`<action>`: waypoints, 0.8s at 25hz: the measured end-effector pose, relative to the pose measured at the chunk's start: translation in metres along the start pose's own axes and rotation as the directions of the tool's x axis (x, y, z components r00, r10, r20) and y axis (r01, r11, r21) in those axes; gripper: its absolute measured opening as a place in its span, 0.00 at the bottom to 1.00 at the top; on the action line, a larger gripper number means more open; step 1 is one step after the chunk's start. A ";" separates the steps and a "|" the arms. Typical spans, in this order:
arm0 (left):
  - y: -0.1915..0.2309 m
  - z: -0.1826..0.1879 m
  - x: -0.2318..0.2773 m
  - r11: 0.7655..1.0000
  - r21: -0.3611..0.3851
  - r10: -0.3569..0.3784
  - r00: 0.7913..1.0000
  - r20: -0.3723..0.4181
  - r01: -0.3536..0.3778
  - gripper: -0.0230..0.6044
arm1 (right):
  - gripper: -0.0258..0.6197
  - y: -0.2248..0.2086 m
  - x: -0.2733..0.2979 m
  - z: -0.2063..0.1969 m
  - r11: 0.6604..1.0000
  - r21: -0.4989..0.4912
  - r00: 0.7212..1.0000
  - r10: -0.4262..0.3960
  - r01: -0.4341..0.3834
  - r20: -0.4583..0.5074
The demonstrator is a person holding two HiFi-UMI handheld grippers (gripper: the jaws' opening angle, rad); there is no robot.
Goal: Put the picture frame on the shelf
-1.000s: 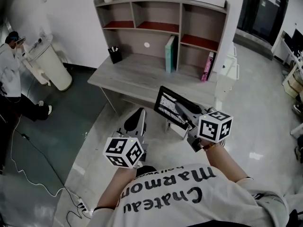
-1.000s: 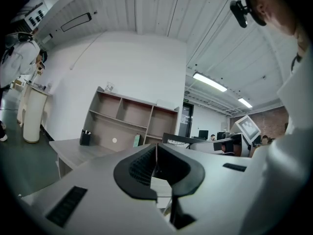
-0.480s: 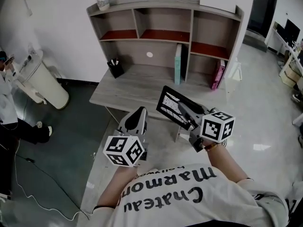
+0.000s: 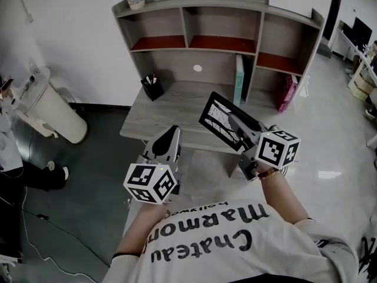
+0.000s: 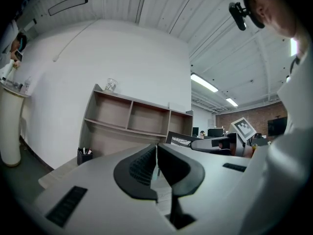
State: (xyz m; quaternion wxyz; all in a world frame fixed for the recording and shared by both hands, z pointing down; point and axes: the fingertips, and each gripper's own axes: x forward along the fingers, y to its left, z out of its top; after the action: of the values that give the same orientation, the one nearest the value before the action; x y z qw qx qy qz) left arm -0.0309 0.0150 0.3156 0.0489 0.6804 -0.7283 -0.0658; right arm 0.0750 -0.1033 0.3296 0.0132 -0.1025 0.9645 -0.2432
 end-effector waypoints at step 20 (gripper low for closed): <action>0.109 0.001 0.089 0.999 0.005 -0.044 0.999 0.013 0.044 0.07 | 0.08 -0.075 0.091 0.027 0.951 0.310 0.992 -0.056 0.019 0.111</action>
State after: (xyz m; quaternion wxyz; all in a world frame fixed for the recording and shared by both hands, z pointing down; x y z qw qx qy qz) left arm -0.1443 -0.0667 0.3305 0.0411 0.6960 -0.7135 -0.0698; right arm 0.0024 -0.1989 0.3437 0.0817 -0.1318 0.9101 -0.3843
